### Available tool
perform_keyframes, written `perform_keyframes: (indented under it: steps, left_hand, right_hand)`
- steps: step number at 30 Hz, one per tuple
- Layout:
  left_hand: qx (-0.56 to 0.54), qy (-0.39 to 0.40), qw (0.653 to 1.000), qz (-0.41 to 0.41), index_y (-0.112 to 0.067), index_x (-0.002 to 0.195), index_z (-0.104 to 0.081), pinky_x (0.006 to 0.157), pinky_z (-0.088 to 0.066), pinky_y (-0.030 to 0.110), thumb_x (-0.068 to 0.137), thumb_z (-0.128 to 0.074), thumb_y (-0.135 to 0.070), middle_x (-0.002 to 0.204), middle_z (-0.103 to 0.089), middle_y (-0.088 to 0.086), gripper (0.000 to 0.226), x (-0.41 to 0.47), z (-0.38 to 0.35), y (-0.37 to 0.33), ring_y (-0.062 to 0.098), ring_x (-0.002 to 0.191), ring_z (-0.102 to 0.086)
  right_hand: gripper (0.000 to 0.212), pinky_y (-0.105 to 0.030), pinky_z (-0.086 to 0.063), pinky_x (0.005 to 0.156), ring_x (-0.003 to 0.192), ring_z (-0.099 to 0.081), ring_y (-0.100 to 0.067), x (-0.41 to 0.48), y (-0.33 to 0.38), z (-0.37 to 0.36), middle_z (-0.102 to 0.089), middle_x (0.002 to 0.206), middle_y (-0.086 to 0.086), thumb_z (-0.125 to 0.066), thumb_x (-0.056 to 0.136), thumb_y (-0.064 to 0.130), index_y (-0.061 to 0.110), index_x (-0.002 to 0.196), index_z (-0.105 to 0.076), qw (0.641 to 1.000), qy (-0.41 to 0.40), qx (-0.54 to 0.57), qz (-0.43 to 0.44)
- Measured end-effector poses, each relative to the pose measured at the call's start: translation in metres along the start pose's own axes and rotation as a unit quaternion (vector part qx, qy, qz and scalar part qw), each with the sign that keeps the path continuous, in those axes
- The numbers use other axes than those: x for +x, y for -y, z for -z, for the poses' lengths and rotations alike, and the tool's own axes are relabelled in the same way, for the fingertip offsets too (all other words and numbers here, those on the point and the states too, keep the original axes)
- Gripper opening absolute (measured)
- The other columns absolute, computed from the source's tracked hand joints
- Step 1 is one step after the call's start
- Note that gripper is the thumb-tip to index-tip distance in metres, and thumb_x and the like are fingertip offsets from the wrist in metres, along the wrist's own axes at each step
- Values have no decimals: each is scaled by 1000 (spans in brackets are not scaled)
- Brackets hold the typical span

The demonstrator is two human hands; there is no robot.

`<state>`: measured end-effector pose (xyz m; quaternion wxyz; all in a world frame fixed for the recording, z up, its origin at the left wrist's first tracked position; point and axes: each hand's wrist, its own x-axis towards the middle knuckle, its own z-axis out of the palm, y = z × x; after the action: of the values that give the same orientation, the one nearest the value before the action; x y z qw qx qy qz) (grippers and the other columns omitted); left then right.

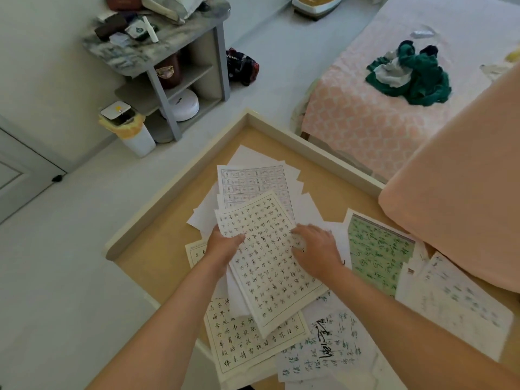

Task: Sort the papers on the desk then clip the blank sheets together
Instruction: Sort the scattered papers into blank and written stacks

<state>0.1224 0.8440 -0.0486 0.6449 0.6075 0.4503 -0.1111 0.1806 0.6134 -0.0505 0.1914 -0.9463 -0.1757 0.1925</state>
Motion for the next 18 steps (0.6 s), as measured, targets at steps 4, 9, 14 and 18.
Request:
perform_keyframes:
  steps: [4, 9, 14, 18]
  left_hand:
    - [73, 5, 997, -24, -13, 126, -55, 92, -48, 38, 88, -70, -13, 118, -64, 3, 40, -4, 6, 2, 23, 104, -60]
    - [30, 92, 995, -34, -24, 108, -64, 80, -58, 38, 80, -80, -31, 106, -73, -3, 33, -25, 16, 7, 17, 95, -71]
    - [171, 48, 979, -99, -21, 102, -63, 66, -51, 27, 86, -65, -54, 94, -68, -10, 37, -39, -1, 22, 9, 82, -64]
    - [346, -105, 914, -182, -19, 116, -58, 93, -45, 39, 91, -62, -37, 124, -56, 1, 31, -34, -1, 28, 22, 115, -49]
  right_hand:
    - [64, -38, -29, 113, 132, -39, -18, -11, -4, 0, -48, 137, 4, -70, 85, 38, 27, 141, -43, 992, -64, 101, -31]
    - [97, -42, -49, 100, 120, -54, -18, -19, -7, 23, -48, 133, 3, -83, 77, 24, 28, 153, -22, 892, -10, 424, -157]
    - [22, -38, -58, 85, 94, -70, -17, -36, -13, 17, -72, 103, -1, -69, 90, 15, 16, 111, -64, 882, -7, 422, -209]
    - [16, -33, -53, 71, 85, -64, -19, -46, -39, 14, -69, 98, -1, -54, 98, 27, 16, 105, -64, 929, -35, 235, -282]
